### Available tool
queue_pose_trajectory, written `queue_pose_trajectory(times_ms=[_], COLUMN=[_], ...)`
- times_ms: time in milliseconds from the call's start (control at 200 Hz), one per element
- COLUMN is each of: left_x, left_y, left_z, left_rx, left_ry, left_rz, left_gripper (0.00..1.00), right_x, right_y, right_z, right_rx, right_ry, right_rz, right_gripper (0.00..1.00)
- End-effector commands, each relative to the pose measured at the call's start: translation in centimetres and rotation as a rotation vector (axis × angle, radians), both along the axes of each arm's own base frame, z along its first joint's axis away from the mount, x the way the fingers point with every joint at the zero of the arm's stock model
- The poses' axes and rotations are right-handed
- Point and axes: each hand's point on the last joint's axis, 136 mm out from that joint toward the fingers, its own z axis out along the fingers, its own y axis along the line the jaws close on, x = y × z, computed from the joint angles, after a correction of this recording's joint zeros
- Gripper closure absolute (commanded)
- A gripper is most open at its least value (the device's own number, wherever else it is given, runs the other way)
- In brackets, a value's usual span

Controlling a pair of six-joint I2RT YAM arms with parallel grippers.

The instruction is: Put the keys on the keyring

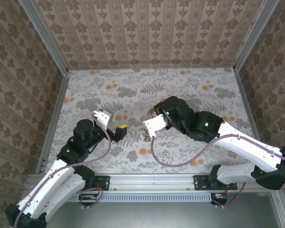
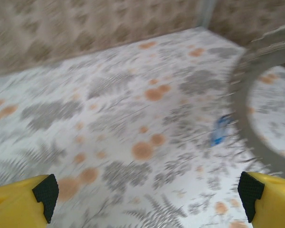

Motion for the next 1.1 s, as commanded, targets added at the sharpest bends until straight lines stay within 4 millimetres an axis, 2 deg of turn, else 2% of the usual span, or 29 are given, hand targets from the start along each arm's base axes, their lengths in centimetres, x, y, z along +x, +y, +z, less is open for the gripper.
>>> queue_pose_trajectory(times_ms=[0,80,150,200,350,395,445,530,695,800,880,980,1050,1065,1095], left_x=[1.2,2.2,2.4,2.6,3.2,3.3,3.4,3.1,2.2,1.4,1.0,0.8,0.7,0.7,0.7], left_y=[4.1,7.7,9.4,10.0,11.0,11.3,11.5,11.6,11.0,11.2,11.5,11.6,11.9,11.9,11.9], left_z=[-1.9,-4.1,-5.7,-6.4,-7.2,-7.4,-7.7,-8.4,-9.5,-9.7,-9.6,-9.2,-8.9,-8.8,-8.7], left_rx=[-0.001,0.010,-0.003,-0.024,-0.066,-0.072,-0.080,-0.109,-0.155,-0.157,-0.157,-0.171,-0.187,-0.192,-0.203], left_ry=[0.155,0.259,0.365,0.434,0.555,0.572,0.583,0.596,0.601,0.584,0.567,0.551,0.540,0.536,0.527], left_rz=[0.256,0.458,0.543,0.569,0.642,0.667,0.687,0.707,0.677,0.672,0.682,0.688,0.703,0.704,0.705], left_gripper=[0.00,0.00,0.00,0.00,0.00,0.00,0.00,0.00,0.00,0.00,0.00,0.00,0.00,0.00,0.00], right_x=[-1.6,-1.7,-1.1,-0.7,-0.6,-0.6,-0.7,-1.0,-1.2,-1.2,-0.5,1.0,2.0,2.5,3.3], right_y=[1.3,2.0,1.9,1.8,1.6,1.6,1.7,2.4,3.6,3.9,4.1,4.9,5.4,5.8,6.2], right_z=[-0.6,-2.4,-2.0,-0.6,7.4,8.6,8.9,7.6,-0.1,-3.8,-5.2,-5.7,-5.3,-6.3,-6.5], right_rx=[0.131,0.174,0.180,0.195,0.323,0.334,0.336,0.351,0.363,0.365,0.359,0.376,0.397,0.385,0.397], right_ry=[0.122,0.161,0.144,0.123,0.016,-0.006,-0.009,0.030,0.224,0.326,0.368,0.417,0.433,0.451,0.462], right_rz=[0.044,0.038,0.015,0.007,0.049,0.060,0.072,0.097,0.055,0.010,-0.021,-0.071,-0.090,-0.102,-0.113], right_gripper=[1.00,1.00,1.00,1.00,1.00,1.00,1.00,1.00,1.00,1.00,1.00,1.00,1.00,1.00,1.00])
